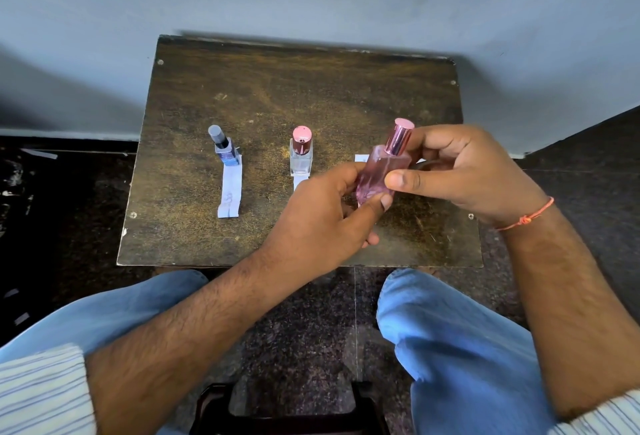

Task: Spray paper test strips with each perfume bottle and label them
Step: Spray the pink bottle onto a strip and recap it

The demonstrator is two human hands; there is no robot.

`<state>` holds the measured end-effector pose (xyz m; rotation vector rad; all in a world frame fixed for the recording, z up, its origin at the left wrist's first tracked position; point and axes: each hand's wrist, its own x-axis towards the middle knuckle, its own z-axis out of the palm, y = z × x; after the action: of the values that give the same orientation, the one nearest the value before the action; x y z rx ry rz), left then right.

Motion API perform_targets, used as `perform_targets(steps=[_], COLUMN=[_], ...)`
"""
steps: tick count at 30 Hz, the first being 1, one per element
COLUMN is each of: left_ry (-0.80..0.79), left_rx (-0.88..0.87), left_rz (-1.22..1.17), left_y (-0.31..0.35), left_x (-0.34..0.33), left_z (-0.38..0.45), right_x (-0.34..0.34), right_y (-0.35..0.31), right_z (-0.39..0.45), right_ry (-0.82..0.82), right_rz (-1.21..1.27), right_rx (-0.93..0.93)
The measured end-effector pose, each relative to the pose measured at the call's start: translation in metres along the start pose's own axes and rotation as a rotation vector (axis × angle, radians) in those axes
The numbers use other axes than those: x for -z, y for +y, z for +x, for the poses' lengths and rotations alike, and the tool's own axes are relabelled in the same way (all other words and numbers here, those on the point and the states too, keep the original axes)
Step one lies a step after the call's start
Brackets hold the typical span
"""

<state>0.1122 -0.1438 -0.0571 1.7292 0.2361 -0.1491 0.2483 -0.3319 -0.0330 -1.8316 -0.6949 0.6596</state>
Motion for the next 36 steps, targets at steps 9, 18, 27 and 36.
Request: perform_targets(steps=[9, 18, 27, 36], left_ry=[-0.058, -0.31, -0.443, -0.446], left_rx=[0.029, -0.267, -0.36, -0.354], left_rz=[0.228, 0.564, 0.696, 0.673], left_y=[0.003, 0.004, 0.005, 0.004], left_x=[0.007, 0.002, -0.003, -0.001], left_z=[-0.007, -0.015, -0.023, -0.022], right_x=[0.0, -0.014, -0.018, -0.02], right_y=[0.005, 0.009, 0.009, 0.007], right_z=[0.006, 0.014, 0.017, 0.016], right_ry=[0.219, 0.251, 0.229, 0.23], right_rz=[-0.002, -0.07, -0.129, -0.161], right_rx=[0.042, 0.025, 0.016, 0.016])
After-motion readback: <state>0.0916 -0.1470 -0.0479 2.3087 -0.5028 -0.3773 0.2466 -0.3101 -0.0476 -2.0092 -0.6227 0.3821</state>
